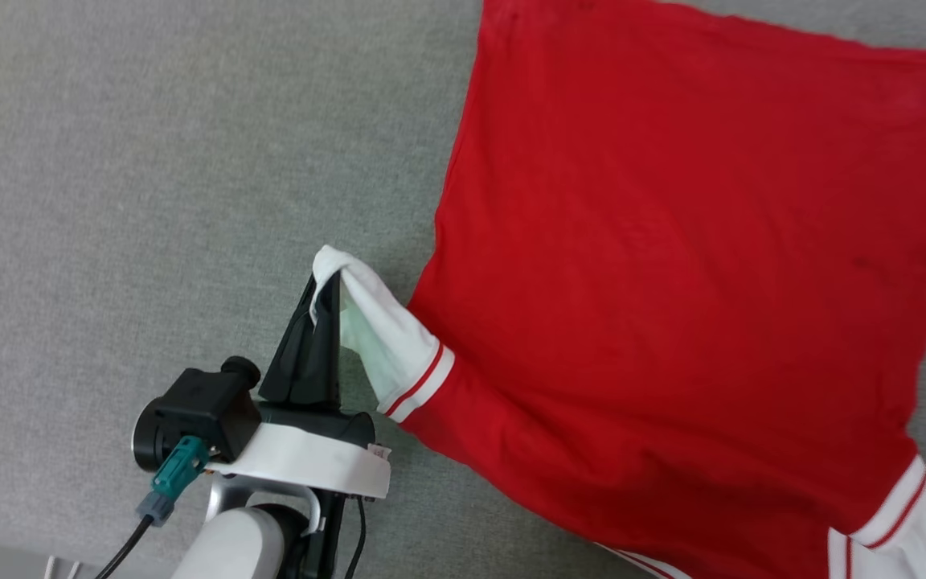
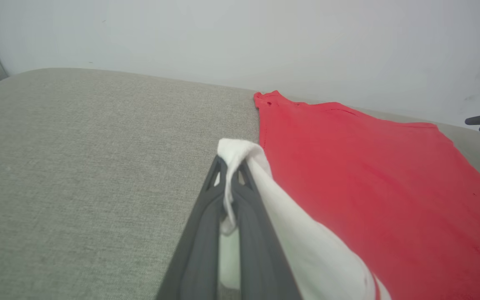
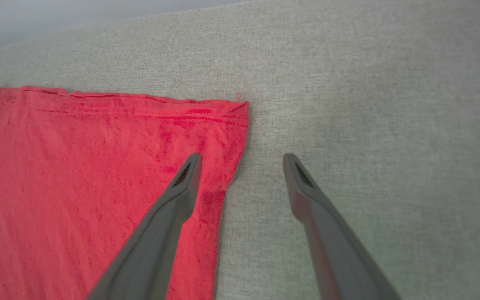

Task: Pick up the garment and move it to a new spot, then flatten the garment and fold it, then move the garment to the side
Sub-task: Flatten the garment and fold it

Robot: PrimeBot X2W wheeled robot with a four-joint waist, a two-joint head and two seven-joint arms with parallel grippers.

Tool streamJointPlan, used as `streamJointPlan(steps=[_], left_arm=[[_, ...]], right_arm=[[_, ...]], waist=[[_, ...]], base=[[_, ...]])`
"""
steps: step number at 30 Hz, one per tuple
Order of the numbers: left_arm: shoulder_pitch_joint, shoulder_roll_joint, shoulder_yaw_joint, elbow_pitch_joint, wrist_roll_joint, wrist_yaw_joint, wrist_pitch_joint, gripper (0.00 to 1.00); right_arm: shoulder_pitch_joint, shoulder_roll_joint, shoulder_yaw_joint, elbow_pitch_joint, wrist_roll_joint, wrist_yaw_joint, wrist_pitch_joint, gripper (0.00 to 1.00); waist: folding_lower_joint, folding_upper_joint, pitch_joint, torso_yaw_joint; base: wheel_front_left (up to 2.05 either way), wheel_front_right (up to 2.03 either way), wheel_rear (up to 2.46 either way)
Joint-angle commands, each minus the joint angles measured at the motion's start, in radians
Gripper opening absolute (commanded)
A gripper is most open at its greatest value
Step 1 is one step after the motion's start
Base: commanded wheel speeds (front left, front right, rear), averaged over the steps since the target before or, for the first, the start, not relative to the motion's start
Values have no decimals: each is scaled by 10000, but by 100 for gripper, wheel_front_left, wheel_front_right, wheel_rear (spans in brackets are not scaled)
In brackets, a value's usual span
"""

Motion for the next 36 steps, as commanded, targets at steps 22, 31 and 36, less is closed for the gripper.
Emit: streamJointPlan(steps=[22,31,36], left_arm=[[114,177,66,1132,-337,-71,-57,0],[1543,772,678,1342,-809,348,384,0],[2380,1051,925,1266,-1098,518,681,0]], right_arm=[[192,-303,965,642,-419,-1,427,0],[3137,-1193,2461,-1695,392,-1,205,0],[5785,-1227,2353,-2937,607,-1,546,0]], waist=[[-3,0,-1060,50],[-3,0,-2999,-1175],[-3,0,-3740,-1893]], base=[[0,0,0],[0,0,0],[0,0,0]])
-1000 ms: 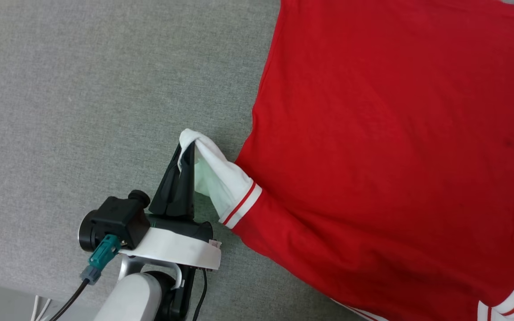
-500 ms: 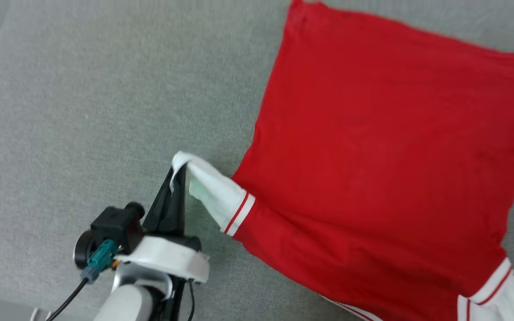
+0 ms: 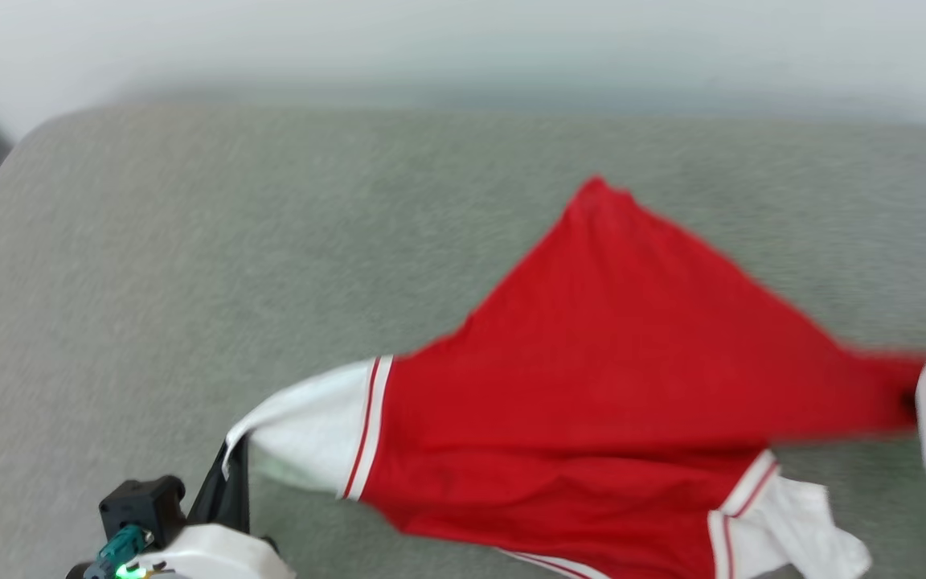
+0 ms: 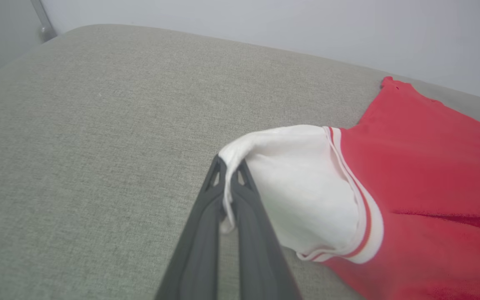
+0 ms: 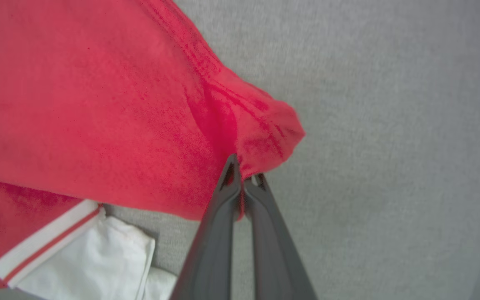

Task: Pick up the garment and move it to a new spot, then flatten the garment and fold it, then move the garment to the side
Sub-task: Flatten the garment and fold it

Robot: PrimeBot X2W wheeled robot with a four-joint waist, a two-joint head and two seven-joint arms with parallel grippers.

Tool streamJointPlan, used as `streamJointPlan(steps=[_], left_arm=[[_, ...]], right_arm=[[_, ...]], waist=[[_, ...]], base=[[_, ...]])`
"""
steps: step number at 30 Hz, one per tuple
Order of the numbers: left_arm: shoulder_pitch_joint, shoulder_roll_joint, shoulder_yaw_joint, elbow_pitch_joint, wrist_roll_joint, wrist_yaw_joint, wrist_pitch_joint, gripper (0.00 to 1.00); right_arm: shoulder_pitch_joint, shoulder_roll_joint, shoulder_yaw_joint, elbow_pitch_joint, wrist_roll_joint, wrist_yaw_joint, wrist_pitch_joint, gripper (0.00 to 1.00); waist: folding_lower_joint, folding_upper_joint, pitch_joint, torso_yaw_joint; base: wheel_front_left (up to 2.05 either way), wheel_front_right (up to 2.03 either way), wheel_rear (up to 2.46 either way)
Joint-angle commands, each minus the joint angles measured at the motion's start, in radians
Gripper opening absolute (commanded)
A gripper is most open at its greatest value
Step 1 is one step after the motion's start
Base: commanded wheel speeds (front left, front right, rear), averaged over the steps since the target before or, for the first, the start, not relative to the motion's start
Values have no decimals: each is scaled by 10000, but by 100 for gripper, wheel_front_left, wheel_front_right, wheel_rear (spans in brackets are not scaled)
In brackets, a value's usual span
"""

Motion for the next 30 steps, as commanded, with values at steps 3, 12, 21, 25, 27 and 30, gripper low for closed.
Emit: streamJointPlan(steps=[3,12,21,25,27,30], left_arm=[[377,160,88,-105,-104,101,205,0],[722,283,120,-194,-277,210,500,0],[516,367,59,-397,-210,288,655,0],[380,365,26,-507,-151,313,641,0],[222,327,-1,-582,-144,305,614,0],[-110,265,-116,-720,-39,249,578,0]], right_arm=[[1914,367,-333,-619,37,-3,233,0],[5298,1919,-1203,-1657,-56,-3,421,100],[4391,2604,-2383,-2580,-853,-3,-3927,100],[3554,2746,-2499,-2349,-827,-3,-5521,100],[2990,2798,-2400,-2060,-706,-2,-6210,100],[2067,2672,-2332,-1602,-476,-2,-6764,100]], waist=[[2,0,-919,-989],[2,0,-1117,-1450],[2,0,-863,-1557],[2,0,-682,-1495],[2,0,-541,-1412],[2,0,-211,-1166]], base=[[0,0,0],[0,0,0],[0,0,0],[0,0,0],[0,0,0],[0,0,0]])
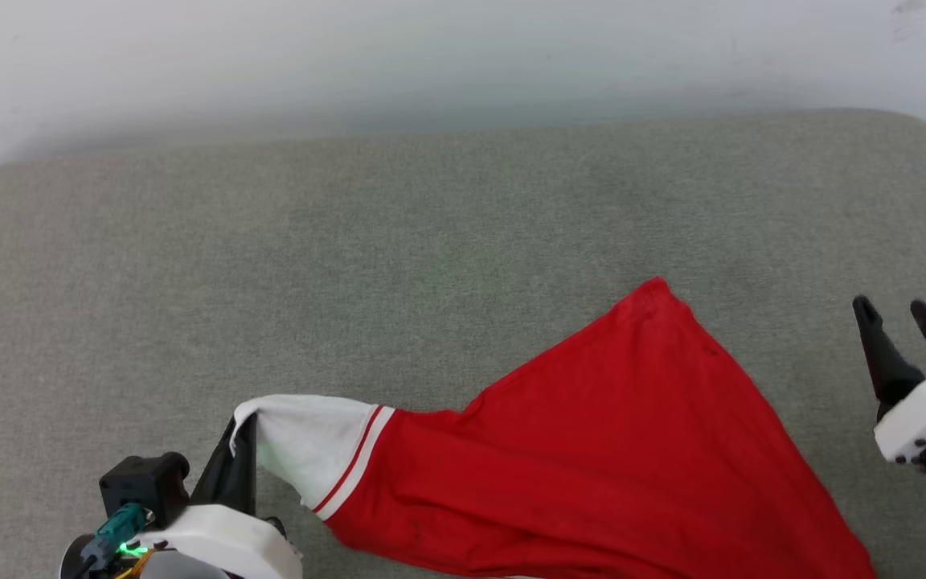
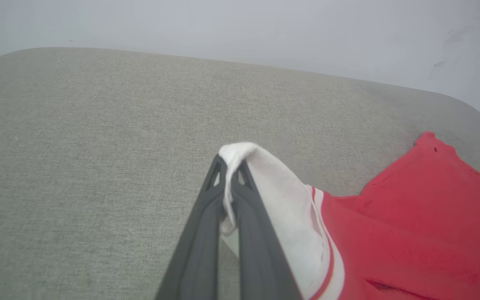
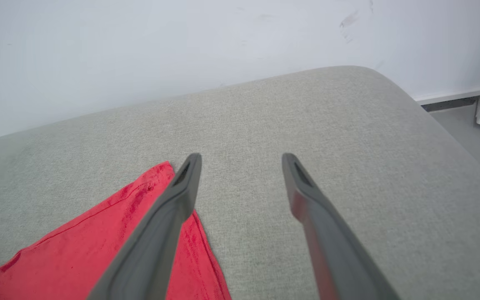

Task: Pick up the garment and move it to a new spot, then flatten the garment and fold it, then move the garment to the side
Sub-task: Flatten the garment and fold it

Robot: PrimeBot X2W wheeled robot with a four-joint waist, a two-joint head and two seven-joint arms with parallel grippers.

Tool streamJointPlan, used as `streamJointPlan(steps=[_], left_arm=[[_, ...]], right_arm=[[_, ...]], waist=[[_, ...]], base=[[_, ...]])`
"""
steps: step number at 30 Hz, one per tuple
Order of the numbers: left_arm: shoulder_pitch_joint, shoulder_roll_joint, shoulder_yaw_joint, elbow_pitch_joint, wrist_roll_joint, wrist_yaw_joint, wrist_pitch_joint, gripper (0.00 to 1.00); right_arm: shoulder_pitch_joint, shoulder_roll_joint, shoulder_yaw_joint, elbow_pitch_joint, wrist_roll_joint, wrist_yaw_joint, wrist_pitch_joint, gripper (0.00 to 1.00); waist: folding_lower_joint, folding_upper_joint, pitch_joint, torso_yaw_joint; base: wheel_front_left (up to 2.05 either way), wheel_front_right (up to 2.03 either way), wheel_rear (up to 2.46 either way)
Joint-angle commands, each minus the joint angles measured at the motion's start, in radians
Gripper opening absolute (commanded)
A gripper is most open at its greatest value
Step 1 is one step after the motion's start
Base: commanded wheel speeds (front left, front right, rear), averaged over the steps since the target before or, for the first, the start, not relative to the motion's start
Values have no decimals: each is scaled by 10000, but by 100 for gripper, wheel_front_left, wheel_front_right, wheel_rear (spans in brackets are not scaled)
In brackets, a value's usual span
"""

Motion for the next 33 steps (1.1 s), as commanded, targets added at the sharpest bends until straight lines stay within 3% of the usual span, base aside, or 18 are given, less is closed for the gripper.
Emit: streamJointPlan(steps=[1,5,11,14,17,26,28,33], left_arm=[[-154,-35,-15,-57,60,-10,-44,0],[-677,-112,-224,-265,271,-98,-106,0],[-1334,-364,-545,-437,506,-188,-289,0],[-1606,-468,-664,-345,554,-253,-400,0],[-1872,-573,-758,-212,583,-335,-473,0],[-2315,-804,-934,249,503,-547,-728,0],[-2242,-824,-919,445,421,-543,-785,0],[-2238,-698,-766,708,266,-600,-761,0]], right_arm=[[-240,-35,35,39,110,0,-27,100],[-1456,-488,593,511,367,0,1102,100],[-3110,-1348,1511,1103,979,0,4758,100],[-3617,-1428,1998,1306,1091,0,6098,100],[-3991,-1464,2590,1370,1185,-1,6757,100],[-3901,-1361,4372,2622,1712,0,7343,100],[-3931,-1398,4789,3001,1953,3,7416,0],[-4550,-1548,4903,2916,1874,9,6310,0]], waist=[[1,-1,253,213],[1,-1,842,579],[1,-1,1730,1134],[1,-1,2081,1407],[1,-1,2396,1597],[1,-1,2668,1849],[1,-1,2534,1821],[1,-1,2028,1665]], base=[[0,0,0],[0,0,0],[0,0,0],[0,0,0],[0,0,0],[0,0,0],[0,0,0],[0,0,0]])
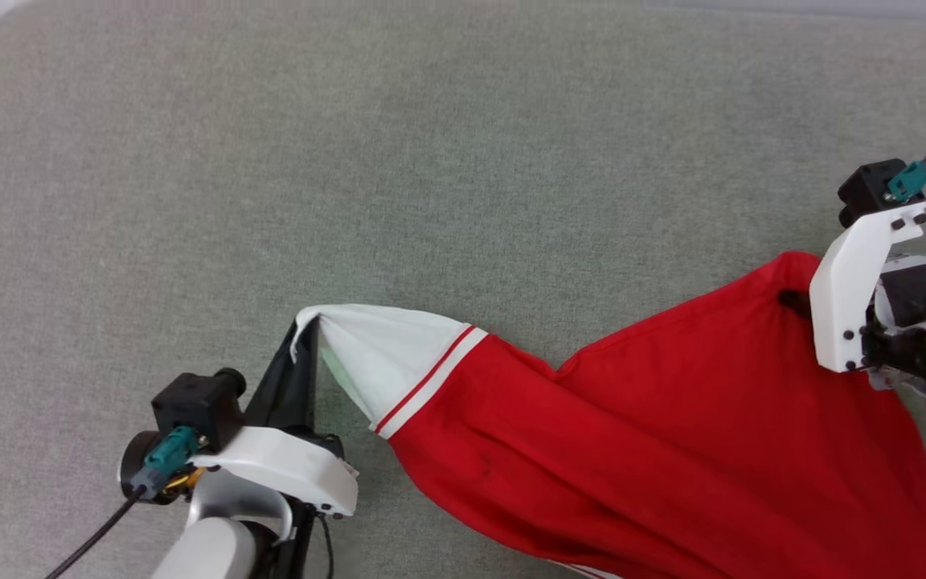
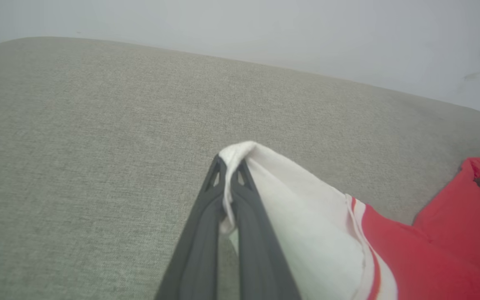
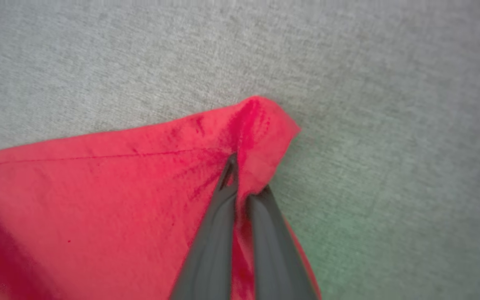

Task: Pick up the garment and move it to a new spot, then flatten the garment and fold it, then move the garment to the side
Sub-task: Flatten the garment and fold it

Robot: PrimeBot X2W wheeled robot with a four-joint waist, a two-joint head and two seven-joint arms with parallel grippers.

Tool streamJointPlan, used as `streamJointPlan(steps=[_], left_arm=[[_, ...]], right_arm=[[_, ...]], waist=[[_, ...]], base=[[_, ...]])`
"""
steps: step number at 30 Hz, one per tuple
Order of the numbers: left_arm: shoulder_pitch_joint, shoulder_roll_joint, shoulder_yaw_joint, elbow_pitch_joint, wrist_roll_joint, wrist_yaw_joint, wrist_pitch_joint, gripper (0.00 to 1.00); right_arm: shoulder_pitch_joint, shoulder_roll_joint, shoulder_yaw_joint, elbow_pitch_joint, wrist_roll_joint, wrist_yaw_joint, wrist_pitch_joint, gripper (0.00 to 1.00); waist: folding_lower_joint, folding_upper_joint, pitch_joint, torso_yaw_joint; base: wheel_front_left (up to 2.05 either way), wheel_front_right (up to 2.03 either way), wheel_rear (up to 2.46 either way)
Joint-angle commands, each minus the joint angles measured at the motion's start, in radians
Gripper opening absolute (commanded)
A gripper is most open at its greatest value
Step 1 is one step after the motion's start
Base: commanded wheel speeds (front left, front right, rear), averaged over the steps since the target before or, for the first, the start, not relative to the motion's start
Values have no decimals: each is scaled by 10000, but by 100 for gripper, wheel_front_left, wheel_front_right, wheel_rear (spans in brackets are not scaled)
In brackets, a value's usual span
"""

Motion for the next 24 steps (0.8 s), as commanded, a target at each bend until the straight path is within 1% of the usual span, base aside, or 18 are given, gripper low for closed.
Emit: streamJointPlan(steps=[1,3,7,11,14,18,24], left_arm=[[-84,116,89,34,-11,-50,-11,0],[-271,233,195,152,-34,-66,-45,0],[-858,554,421,437,-91,-247,125,0],[-2018,792,563,1045,-242,-678,436,0],[-3175,849,673,1942,-436,-1007,723,0],[-4850,823,630,3154,-366,-1276,1019,0],[-7661,738,692,4657,-104,-1436,961,0]], right_arm=[[-5,108,92,110,-94,21,-239,0],[-227,35,12,227,-402,7,-891,0],[-384,301,-160,659,-822,10,-1888,0],[-684,585,-411,1094,-1161,10,-2621,0],[-1045,855,-536,1439,-1397,10,-3148,0],[-1793,1022,-606,1863,-1854,9,-3733,0],[-3445,1266,-899,2360,-2499,10,-4838,0]], waist=[[-1,0,-299,-137],[-1,0,-644,-255],[-1,0,-1402,-566],[-1,0,-2039,-819],[-1,0,-2390,-1047],[-1,0,-2471,-1326],[-1,0,-1769,-1643]], base=[[0,0,0],[0,0,0],[0,0,0],[0,0,0],[0,0,0],[0,0,0],[0,0,0]])
